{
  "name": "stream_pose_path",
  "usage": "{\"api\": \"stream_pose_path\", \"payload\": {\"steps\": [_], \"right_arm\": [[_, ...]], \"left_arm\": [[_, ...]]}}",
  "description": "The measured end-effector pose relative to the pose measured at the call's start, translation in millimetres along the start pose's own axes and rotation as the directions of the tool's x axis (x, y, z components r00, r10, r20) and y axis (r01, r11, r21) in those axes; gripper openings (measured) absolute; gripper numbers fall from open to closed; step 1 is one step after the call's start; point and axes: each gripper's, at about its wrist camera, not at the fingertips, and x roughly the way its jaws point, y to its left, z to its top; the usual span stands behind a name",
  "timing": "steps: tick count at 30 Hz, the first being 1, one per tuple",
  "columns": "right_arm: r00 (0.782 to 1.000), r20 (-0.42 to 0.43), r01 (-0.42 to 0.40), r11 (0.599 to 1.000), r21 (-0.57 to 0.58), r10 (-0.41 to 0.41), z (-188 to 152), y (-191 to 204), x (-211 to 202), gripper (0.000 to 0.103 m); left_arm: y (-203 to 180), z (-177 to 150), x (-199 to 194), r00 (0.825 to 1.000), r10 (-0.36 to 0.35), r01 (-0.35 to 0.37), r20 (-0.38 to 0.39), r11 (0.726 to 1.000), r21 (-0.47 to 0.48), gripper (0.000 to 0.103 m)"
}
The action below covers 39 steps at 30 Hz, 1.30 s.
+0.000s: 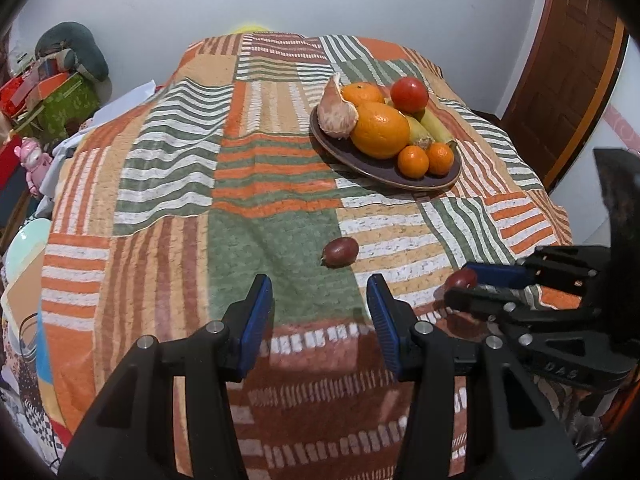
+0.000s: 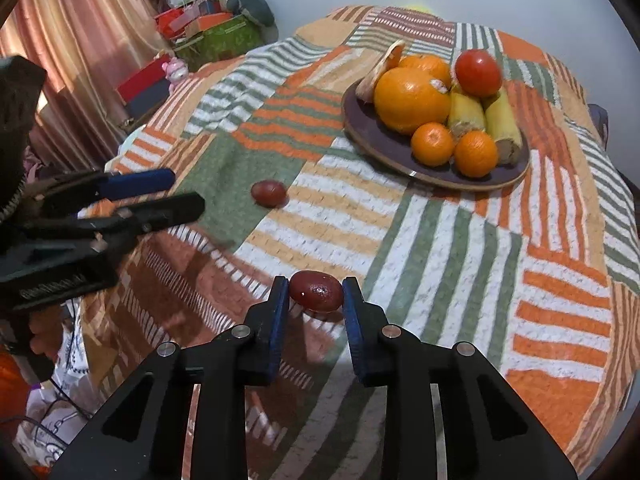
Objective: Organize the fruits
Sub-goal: 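Grasp a date with the right tool while the left tool grasps the other date, then lower both dates onto the purple plate and open both tools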
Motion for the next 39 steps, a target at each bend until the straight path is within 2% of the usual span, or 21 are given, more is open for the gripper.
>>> {"api": "stream_pose_path", "payload": {"steps": [11, 16, 18, 20, 29, 39], "right_arm": [[0.998, 0.053, 0.038, 0.997, 0.067, -0.042, 12, -33, -9, 0.025], [0.998, 0.05, 0.038, 0.995, 0.09, -0.043, 13, -41, -5, 0.025], [0.998, 0.05, 0.041, 0.995, 0.093, -0.045, 14, -43, -4, 0.025], [0.997, 0.053, 0.043, 0.994, 0.096, -0.048, 14, -45, -4, 0.025], [0.992, 0.097, 0.063, 0.991, 0.116, -0.075, 21, -54, -18, 0.025], [0.977, 0.177, 0.096, 0.988, 0.121, -0.117, 42, -67, -38, 0.025]], "left_arm": [[-8, 14, 48, 0.998, -0.029, 0.03, -0.061, 0.999, 0.016, 0.048], [-8, 18, 60, 0.998, -0.029, 0.03, -0.062, 0.999, 0.018, 0.04], [-8, 19, 61, 0.998, -0.024, 0.025, -0.058, 0.999, 0.027, 0.028], [-9, 18, 60, 0.998, -0.035, 0.037, -0.059, 0.999, 0.033, 0.026], [-13, 24, 45, 0.998, -0.052, 0.053, -0.031, 0.998, 0.037, 0.025], [-31, 62, 25, 0.994, -0.088, 0.085, 0.064, 0.995, 0.058, 0.025]]}}
